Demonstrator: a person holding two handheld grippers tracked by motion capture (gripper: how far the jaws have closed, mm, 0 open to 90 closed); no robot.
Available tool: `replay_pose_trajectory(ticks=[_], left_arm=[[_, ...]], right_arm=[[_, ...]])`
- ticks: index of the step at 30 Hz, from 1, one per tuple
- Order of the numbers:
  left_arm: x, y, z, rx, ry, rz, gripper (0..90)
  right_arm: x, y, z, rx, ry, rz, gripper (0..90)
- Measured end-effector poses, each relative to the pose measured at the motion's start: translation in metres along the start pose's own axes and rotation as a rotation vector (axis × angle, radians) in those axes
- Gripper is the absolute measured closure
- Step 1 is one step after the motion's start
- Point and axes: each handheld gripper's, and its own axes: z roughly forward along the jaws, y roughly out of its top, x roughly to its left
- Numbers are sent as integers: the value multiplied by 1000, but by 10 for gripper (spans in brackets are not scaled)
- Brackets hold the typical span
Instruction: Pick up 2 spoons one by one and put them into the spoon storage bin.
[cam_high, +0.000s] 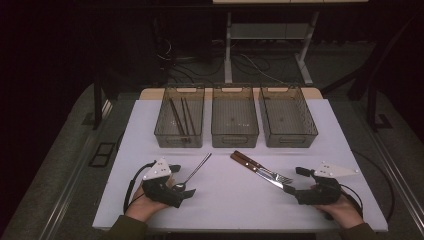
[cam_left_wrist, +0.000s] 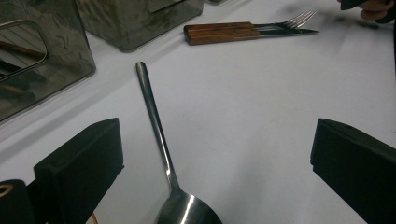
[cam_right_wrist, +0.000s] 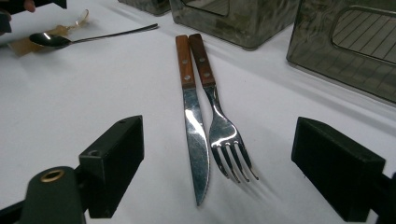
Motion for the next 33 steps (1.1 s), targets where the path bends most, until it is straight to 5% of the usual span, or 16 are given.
replay_pose_trajectory(ticks=[9, 20, 33], left_arm=[[6, 2, -9, -3, 55, -3, 46], [28, -4, -25, 7, 177, -81, 190], [56, -13, -23, 47, 214, -165, 383]], right_arm=[[-1, -1, 3, 8, -4, 12, 165], [-2, -1, 4, 19, -12, 8, 165], [-2, -2, 7, 32, -16, 3, 165]])
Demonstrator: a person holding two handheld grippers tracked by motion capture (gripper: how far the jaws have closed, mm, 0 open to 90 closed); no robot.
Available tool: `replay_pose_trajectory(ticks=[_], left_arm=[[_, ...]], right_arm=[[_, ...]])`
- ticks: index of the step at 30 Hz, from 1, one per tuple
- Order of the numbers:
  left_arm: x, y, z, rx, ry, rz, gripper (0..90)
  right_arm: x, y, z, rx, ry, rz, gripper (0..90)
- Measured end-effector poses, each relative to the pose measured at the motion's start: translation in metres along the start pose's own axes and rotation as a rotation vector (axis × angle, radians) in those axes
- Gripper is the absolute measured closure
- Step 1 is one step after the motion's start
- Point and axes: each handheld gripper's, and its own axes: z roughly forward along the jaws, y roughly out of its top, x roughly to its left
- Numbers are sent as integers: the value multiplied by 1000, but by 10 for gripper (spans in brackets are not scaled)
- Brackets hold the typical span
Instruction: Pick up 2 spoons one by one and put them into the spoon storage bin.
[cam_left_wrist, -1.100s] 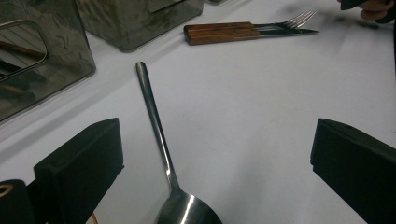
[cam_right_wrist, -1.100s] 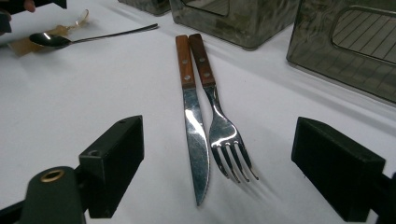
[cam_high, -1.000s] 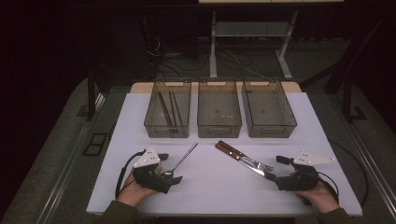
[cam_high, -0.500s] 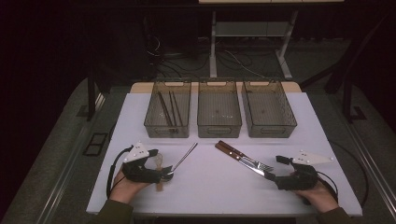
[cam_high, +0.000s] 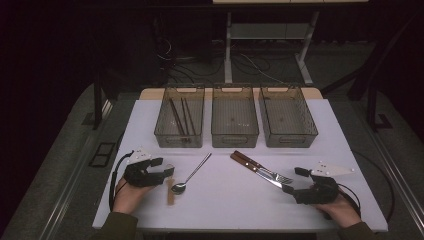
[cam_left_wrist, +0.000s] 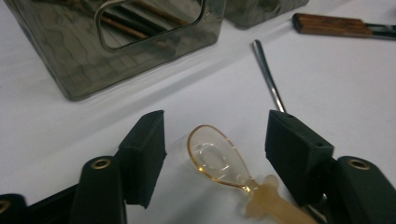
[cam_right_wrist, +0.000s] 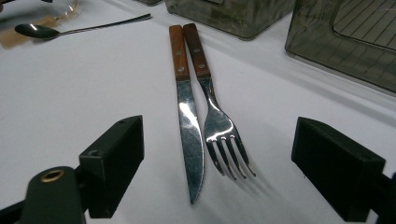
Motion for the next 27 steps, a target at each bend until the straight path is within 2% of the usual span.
replay_pose_trajectory(ticks=[5, 8, 15, 27], left_arm=[[5, -1, 5, 30, 5, -16, 457], [7, -2, 6, 30, -11, -26, 515], [9, -3, 10, 64, -12, -47, 558], [3, 0, 17, 105, -13, -18, 624]], right_arm=[[0, 0, 0, 3, -3, -3, 165], [0, 0, 0, 6, -2, -1, 165], [0, 0, 1, 8, -5, -3, 165], [0, 0, 1, 12, -8, -6, 165]])
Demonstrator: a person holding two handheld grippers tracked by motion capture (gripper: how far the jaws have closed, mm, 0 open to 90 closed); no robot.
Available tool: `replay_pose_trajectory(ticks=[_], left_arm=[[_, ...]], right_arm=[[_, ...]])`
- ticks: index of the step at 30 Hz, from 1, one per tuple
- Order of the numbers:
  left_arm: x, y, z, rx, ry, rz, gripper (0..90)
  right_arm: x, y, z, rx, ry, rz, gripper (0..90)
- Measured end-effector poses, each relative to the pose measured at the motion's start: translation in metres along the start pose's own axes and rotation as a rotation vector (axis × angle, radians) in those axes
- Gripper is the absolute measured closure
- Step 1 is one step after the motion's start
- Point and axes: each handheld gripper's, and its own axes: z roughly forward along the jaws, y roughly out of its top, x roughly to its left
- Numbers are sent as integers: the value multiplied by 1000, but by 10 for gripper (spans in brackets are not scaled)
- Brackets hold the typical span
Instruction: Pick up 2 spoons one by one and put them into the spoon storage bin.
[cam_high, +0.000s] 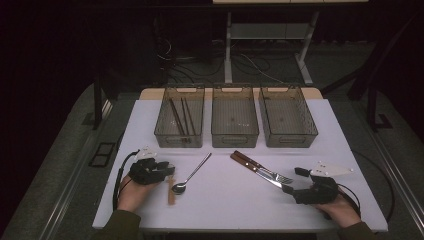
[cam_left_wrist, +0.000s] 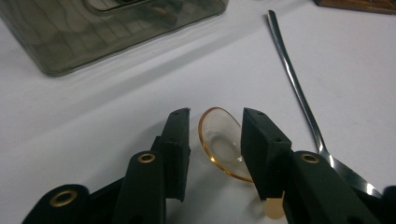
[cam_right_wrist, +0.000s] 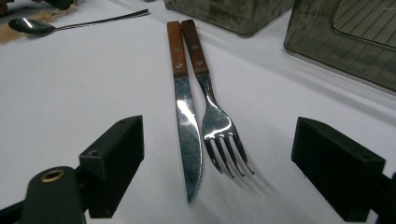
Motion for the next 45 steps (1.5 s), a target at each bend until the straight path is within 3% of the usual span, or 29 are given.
replay_pose_trajectory(ticks=[6, 12, 17, 22, 26, 31, 45], left_arm=[[-6, 4, 2, 27, 16, 21, 667], [-8, 8, 5, 46, 13, 3, 743], [-8, 10, 6, 54, 15, -39, 793], [-7, 11, 7, 42, -9, -91, 828], [-7, 12, 6, 36, -16, -103, 841], [-7, 14, 3, 41, -8, -100, 843], [-7, 20, -13, 0, -8, -22, 844]], right_arm=[[1, 0, 1, 5, 0, -5, 165], [1, 0, 1, 11, -3, -6, 165], [1, 0, 1, 13, -5, -4, 165], [1, 0, 1, 11, -5, -7, 165], [1, 0, 1, 11, -6, -8, 165], [2, 0, 0, 11, -6, -8, 165], [1, 0, -1, 7, -4, -7, 165]])
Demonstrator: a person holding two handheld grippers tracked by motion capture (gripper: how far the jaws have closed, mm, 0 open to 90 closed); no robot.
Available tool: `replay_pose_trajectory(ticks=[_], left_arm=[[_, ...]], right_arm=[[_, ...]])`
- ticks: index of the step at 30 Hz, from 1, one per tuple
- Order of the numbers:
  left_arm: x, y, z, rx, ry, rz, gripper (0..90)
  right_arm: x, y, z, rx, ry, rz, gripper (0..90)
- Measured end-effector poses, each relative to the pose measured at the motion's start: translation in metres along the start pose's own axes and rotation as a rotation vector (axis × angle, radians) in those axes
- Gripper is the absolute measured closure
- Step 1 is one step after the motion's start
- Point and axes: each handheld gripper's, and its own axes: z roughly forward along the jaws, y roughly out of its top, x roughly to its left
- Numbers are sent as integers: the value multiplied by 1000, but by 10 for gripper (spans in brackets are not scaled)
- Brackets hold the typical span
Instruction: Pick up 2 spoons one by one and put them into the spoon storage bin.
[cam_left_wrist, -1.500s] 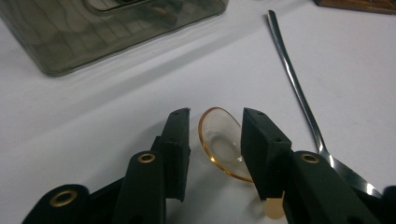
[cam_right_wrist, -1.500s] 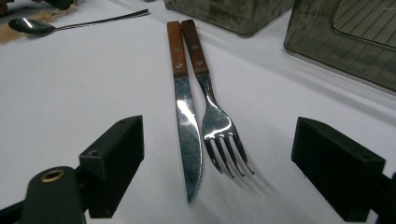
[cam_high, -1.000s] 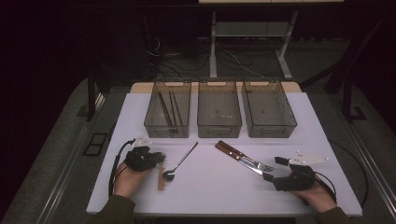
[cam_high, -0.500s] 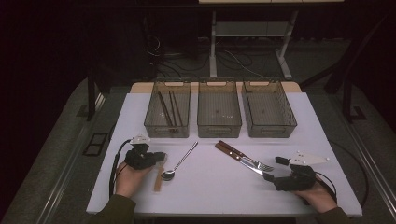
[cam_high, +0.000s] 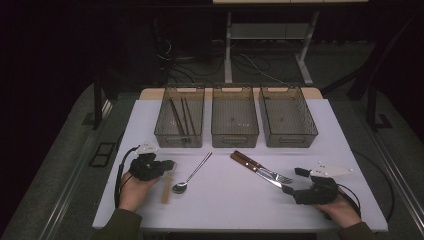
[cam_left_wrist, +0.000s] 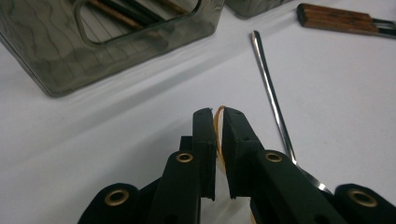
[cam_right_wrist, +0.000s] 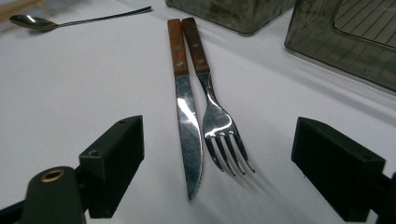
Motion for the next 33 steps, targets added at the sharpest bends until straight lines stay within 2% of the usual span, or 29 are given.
replay_pose_trajectory(ticks=[3, 7, 16, 19, 33], left_arm=[[-2, 1, -3, -19, -5, 3, 843], [-3, 4, -6, -31, -4, 28, 843], [-5, 17, -9, -64, -22, 51, 843], [-5, 24, -8, -66, -32, 64, 844], [-15, 64, 0, -134, -108, 92, 844]], right_arm=[[0, 0, 0, -1, 0, 0, 165], [0, 0, 0, -2, 0, 3, 165], [0, 0, 0, -8, 4, 1, 165], [0, 0, 0, -12, 4, 4, 165], [-1, 0, -2, -23, -4, 17, 165]])
